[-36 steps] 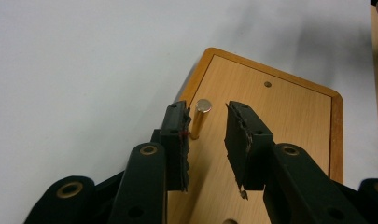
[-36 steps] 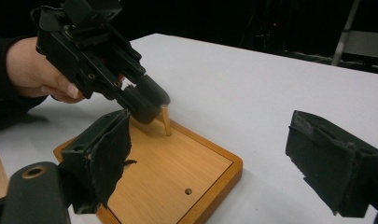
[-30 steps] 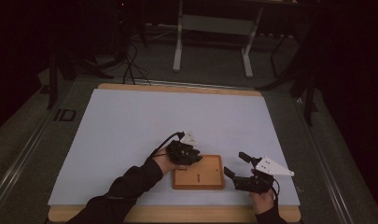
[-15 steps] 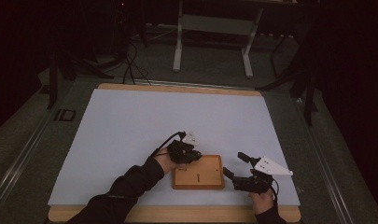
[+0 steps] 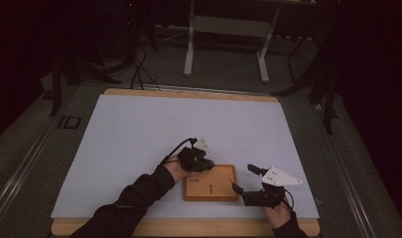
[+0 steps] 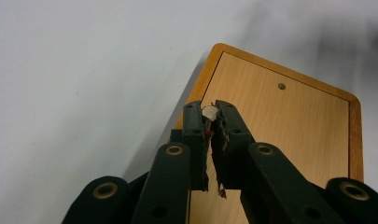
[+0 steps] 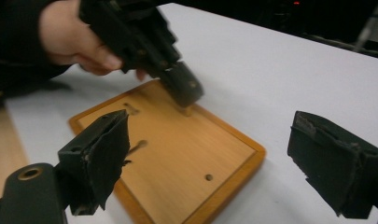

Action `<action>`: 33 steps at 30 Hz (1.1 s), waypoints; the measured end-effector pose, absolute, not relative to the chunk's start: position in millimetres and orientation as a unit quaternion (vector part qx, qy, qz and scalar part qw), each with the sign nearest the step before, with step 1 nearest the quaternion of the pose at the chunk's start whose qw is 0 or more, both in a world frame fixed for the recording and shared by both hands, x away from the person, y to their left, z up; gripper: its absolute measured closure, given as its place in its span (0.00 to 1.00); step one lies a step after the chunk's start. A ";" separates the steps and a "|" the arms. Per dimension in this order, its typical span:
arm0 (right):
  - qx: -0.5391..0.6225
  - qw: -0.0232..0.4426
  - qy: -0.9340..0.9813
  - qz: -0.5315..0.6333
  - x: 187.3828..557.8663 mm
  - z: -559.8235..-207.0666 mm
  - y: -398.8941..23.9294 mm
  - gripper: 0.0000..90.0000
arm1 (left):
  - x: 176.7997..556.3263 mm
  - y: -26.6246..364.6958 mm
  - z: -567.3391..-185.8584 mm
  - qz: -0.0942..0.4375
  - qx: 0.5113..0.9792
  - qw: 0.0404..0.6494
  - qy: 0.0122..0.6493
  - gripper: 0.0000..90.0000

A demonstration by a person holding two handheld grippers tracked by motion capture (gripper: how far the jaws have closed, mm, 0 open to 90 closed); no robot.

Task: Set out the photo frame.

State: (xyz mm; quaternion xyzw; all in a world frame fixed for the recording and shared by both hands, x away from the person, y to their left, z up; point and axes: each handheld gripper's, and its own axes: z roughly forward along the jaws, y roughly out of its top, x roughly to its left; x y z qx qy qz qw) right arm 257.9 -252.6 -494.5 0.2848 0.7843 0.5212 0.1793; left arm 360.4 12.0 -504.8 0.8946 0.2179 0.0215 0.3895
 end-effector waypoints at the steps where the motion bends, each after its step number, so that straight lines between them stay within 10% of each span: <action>1: 0.277 0.172 0.788 0.523 256.8 -493.7 -252.0 0.14 | 360.8 11.9 -504.6 0.020 0.895 0.388 0.218 0.94; 12: 0.193 0.162 0.844 0.474 244.9 -494.5 -245.3 0.13 | 372.9 15.4 -505.7 -0.022 0.888 0.396 0.231 0.94; 33: 0.013 0.360 0.889 0.283 211.2 -517.7 -225.4 0.41 | 384.1 18.8 -508.1 -0.062 0.878 0.404 0.249 0.94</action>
